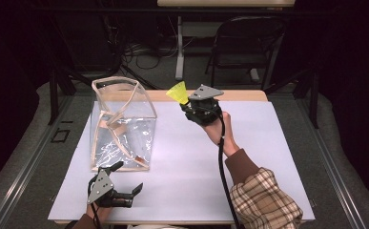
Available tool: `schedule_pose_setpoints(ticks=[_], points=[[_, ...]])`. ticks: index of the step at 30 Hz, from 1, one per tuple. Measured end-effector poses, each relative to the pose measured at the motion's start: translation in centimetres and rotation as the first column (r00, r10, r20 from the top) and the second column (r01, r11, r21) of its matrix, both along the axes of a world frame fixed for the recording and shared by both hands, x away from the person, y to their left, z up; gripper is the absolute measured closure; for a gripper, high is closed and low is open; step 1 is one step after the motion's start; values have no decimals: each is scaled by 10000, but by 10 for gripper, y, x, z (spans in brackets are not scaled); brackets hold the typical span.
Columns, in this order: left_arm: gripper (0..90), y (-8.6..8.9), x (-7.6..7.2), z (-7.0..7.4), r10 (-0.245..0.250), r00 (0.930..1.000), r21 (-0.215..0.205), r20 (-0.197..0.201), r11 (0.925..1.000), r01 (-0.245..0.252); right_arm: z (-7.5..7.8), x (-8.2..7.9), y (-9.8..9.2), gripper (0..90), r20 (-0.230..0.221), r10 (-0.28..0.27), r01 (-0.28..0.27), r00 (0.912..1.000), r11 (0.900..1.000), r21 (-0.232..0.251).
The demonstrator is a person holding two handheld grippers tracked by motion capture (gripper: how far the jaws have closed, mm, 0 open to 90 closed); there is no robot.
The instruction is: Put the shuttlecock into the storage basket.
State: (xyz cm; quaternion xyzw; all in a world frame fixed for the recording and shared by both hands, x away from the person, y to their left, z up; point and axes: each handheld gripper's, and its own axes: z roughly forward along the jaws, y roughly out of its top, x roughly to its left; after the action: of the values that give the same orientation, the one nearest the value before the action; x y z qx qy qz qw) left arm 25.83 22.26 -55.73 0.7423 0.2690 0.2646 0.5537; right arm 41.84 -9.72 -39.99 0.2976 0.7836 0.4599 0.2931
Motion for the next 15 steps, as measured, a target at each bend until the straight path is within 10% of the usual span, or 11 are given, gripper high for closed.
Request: schedule_pose_setpoints(ticks=[15], points=[[0,0,0,0,-26,10000,-28,0,10000,26,3,7,10,649,-19,145,-145,9999,9999,-16]])
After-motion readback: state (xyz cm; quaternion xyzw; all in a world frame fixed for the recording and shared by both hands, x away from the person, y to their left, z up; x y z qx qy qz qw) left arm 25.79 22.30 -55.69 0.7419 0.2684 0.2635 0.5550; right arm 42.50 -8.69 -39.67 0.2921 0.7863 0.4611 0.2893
